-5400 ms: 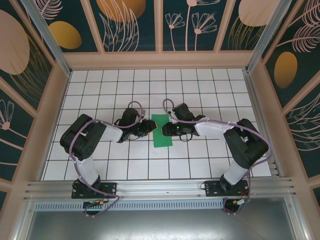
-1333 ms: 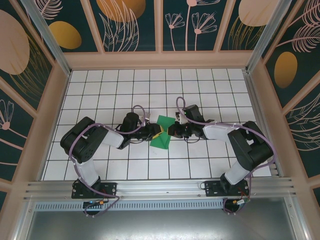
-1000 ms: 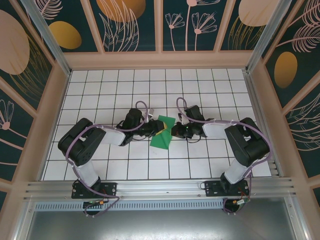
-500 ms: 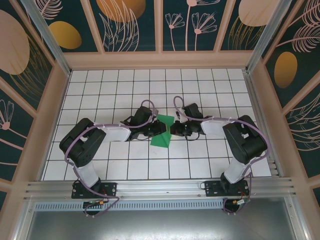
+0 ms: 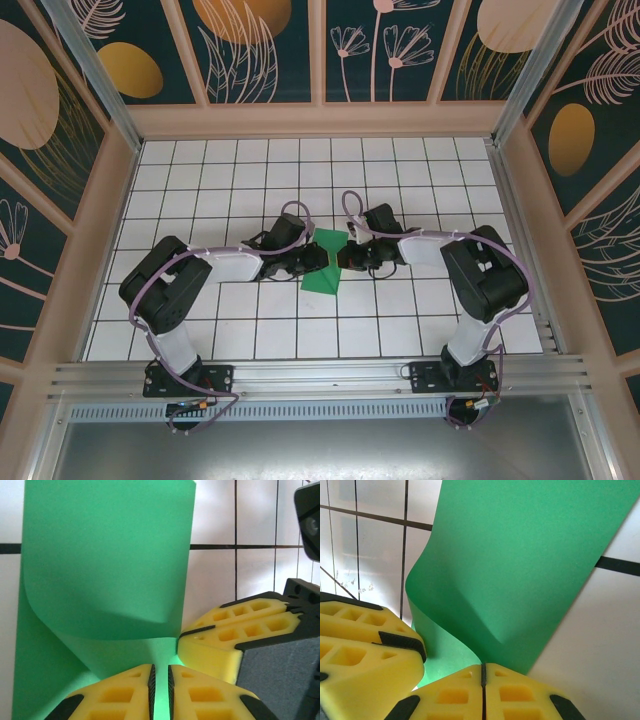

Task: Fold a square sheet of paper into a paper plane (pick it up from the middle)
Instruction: Fold the triangle a second time at the center of the table.

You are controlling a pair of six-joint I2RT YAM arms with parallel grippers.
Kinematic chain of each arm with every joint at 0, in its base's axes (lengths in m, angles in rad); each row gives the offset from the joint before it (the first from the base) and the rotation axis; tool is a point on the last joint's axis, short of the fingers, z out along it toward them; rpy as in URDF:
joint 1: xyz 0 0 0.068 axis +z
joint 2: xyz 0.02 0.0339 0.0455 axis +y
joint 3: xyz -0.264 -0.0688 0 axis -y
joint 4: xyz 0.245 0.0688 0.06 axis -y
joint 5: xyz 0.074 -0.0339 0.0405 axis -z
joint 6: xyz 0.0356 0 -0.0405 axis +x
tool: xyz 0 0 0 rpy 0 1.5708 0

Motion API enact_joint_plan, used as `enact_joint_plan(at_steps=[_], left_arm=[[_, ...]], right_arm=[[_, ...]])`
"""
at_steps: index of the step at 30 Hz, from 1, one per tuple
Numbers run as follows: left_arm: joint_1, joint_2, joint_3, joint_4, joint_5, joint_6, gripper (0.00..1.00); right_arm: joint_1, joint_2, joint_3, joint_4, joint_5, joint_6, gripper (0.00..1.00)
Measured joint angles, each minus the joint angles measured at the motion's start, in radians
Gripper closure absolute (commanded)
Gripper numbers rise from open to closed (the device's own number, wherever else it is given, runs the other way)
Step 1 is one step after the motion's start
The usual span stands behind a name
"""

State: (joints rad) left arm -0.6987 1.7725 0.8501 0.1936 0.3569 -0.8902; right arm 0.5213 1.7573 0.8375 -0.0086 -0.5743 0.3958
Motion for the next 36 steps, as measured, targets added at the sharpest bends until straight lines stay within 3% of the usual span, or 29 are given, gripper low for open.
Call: enact_joint_plan(at_steps=[36], left_arm=[[-0.001,0.052,0.035,-0.004,0.019,0.026,0.82]], right_arm=[[0.0,0.027,0.04,-0.037,0.05,-0.04,0.92]])
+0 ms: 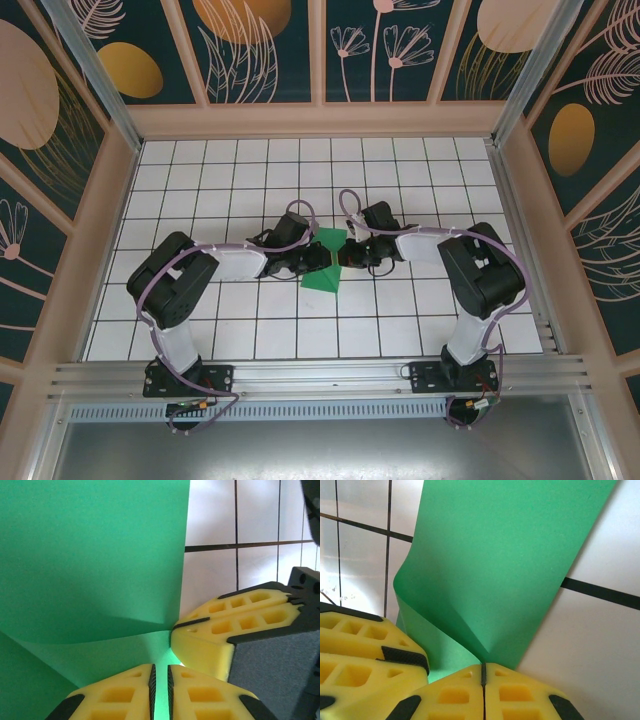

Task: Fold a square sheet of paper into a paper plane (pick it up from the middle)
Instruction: Fold the triangle a second time at the center of the table.

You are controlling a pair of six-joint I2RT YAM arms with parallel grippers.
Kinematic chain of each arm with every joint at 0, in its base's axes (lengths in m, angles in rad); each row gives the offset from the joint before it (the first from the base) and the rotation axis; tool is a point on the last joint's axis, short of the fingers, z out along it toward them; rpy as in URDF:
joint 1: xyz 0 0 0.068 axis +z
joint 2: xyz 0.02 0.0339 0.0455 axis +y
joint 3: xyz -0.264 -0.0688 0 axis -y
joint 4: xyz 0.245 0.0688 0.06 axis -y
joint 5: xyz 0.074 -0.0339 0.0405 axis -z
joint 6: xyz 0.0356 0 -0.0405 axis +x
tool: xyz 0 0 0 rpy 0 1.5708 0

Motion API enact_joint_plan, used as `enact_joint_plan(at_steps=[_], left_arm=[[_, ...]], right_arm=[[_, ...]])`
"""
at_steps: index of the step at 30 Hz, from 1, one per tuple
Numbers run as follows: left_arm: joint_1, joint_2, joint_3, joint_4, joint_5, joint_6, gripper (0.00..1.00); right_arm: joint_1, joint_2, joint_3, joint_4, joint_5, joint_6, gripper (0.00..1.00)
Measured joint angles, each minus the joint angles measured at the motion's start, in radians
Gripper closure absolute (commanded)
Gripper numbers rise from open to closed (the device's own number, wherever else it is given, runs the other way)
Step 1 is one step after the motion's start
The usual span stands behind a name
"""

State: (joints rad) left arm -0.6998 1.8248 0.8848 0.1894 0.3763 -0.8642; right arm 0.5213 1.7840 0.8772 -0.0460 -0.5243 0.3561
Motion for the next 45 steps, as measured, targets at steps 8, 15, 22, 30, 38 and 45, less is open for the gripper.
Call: enact_joint_plan(at_steps=[8,15,22,30,38,45], left_arm=[[0.0,0.005,0.0,-0.017,-0.016,0.0,0.82],[0.0,0.006,0.0,-0.019,-0.019,0.0,0.82],[0.0,0.009,0.0,-0.023,-0.02,0.0,0.82],[0.0,0.009,0.0,-0.031,-0.023,0.0,0.82],[0.0,0.011,0.0,-0.034,-0.023,0.0,0.82],[0.0,0.022,0.0,-0.033,-0.023,0.0,0.82]], right_arm=[[0.0,0.0,0.004,-0.005,0.0,-0.01,0.92],[0.0,0.013,0.005,-0.005,-0.005,-0.011,0.92],[0.0,0.017,0.009,-0.007,-0.008,-0.011,0.92],[0.0,0.021,0.015,-0.007,-0.016,-0.011,0.92],[0.0,0.032,0.02,-0.007,-0.019,-0.011,0.92],[0.0,0.032,0.021,-0.01,-0.018,-0.011,0.93]])
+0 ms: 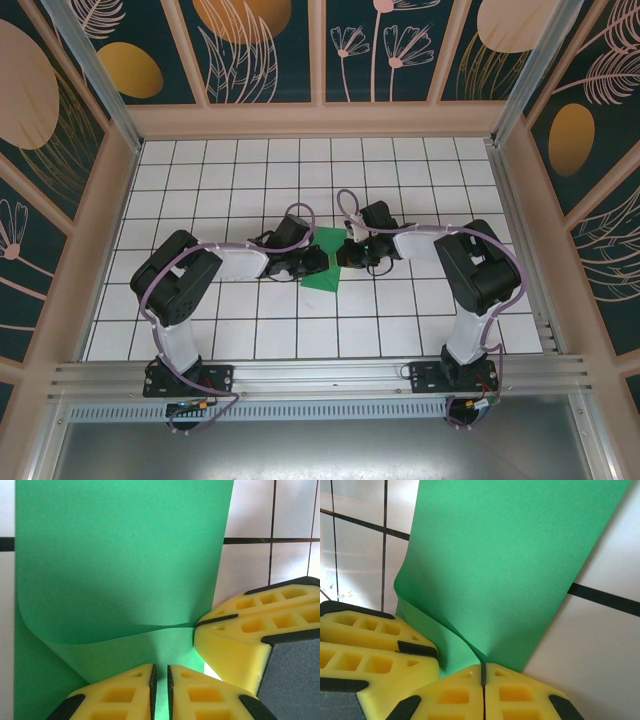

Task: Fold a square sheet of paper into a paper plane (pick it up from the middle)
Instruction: Fold the triangle a second time at the center of the table.

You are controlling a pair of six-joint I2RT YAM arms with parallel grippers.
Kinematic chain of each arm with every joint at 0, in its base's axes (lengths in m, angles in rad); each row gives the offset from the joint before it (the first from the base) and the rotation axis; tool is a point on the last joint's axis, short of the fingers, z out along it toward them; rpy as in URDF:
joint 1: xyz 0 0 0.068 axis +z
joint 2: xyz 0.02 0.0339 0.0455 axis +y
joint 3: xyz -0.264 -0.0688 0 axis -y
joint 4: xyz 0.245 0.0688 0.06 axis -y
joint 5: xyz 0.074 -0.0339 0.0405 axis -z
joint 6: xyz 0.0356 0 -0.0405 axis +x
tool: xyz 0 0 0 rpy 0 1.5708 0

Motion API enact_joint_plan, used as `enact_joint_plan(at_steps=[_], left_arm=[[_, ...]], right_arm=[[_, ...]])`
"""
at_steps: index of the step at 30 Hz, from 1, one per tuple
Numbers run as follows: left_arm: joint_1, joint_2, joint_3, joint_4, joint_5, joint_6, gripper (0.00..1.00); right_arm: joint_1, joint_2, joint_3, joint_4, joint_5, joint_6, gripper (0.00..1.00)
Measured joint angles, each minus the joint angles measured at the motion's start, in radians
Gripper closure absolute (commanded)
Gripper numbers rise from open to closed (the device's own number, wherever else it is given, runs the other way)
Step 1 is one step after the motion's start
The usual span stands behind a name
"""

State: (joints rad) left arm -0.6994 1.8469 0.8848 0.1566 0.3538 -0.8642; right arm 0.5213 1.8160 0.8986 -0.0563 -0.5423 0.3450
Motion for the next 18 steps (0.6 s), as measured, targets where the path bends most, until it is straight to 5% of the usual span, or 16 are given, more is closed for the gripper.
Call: enact_joint_plan(at_steps=[13,18], left_arm=[[0.0,0.004,0.0,0.0,0.0,0.0,0.82],[0.0,0.006,0.002,-0.002,-0.001,0.0,0.83]], right_arm=[[0.0,0.0,0.004,-0.009,0.003,0.0,0.93],[0.0,0.0,0.005,-0.014,0.011,0.002,0.83]])
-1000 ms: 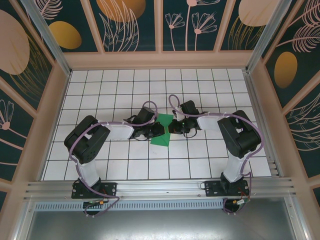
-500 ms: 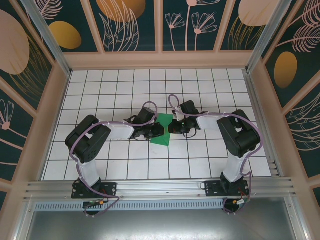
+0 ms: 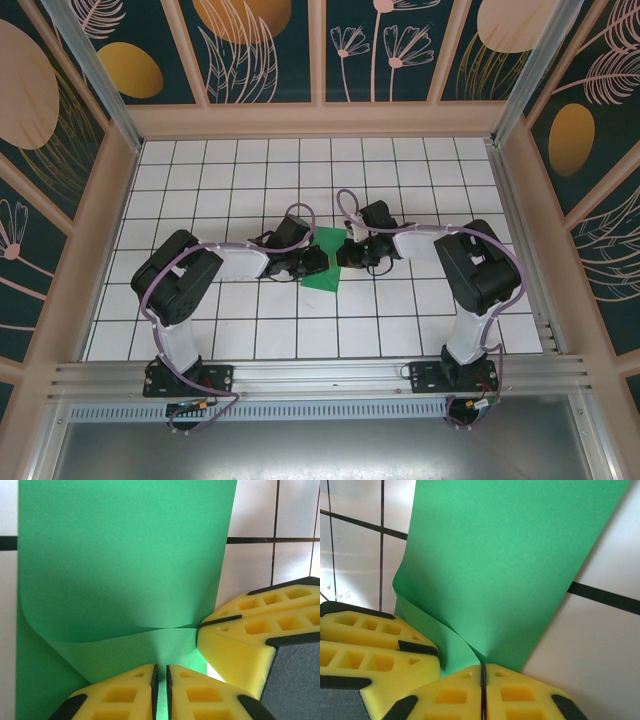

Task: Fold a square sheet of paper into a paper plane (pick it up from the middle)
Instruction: Fold the triangle a second time at the center of the table.

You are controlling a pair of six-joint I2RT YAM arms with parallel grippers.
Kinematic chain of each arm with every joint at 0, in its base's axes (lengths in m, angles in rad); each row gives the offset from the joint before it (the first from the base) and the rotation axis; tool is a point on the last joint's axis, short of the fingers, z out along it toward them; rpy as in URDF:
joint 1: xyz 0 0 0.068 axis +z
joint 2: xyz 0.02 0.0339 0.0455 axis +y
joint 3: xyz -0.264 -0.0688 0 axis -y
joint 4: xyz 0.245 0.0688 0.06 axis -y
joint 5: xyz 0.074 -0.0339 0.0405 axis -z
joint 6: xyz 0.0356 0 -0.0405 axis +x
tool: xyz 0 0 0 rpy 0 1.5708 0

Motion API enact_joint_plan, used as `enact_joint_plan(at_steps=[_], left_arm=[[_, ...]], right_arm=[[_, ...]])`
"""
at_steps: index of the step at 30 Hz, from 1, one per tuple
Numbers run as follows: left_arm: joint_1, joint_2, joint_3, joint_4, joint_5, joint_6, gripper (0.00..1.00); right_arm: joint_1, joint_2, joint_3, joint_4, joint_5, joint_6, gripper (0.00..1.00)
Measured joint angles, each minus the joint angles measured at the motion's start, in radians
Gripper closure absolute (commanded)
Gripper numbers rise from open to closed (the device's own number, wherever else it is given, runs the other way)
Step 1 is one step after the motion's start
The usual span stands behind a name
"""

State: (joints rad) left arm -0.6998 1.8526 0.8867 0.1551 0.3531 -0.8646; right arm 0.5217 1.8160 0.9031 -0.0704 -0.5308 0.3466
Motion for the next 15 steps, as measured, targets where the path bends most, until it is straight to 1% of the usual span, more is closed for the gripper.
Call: enact_joint_plan(at_steps=[2,3,5,8,12,15], left_arm=[[0.0,0.0,0.0,-0.002,-0.003,0.0,0.83],[0.0,0.0,0.0,-0.002,-0.004,-0.001,0.83],[0.0,0.0,0.0,-0.002,-0.007,-0.003,0.83],[0.0,0.0,0.0,-0.002,-0.013,-0.007,0.84],[-0.001,0.0,0.0,-0.003,-0.019,-0.012,0.84],[-0.002,0.0,0.0,-0.003,-0.022,-0.019,0.85]], right_arm=[[0.001,-0.001,0.005,-0.006,0.004,0.003,0.74],[0.002,-0.004,0.008,-0.009,0.006,0.01,0.71],[0.003,-0.016,0.009,-0.01,0.018,0.016,0.7],[-0.004,-0.04,0.008,-0.009,0.046,0.036,0.72],[-0.01,-0.083,-0.008,-0.005,0.07,0.063,0.79],[-0.01,-0.1,-0.022,0.006,0.066,0.079,0.85]])
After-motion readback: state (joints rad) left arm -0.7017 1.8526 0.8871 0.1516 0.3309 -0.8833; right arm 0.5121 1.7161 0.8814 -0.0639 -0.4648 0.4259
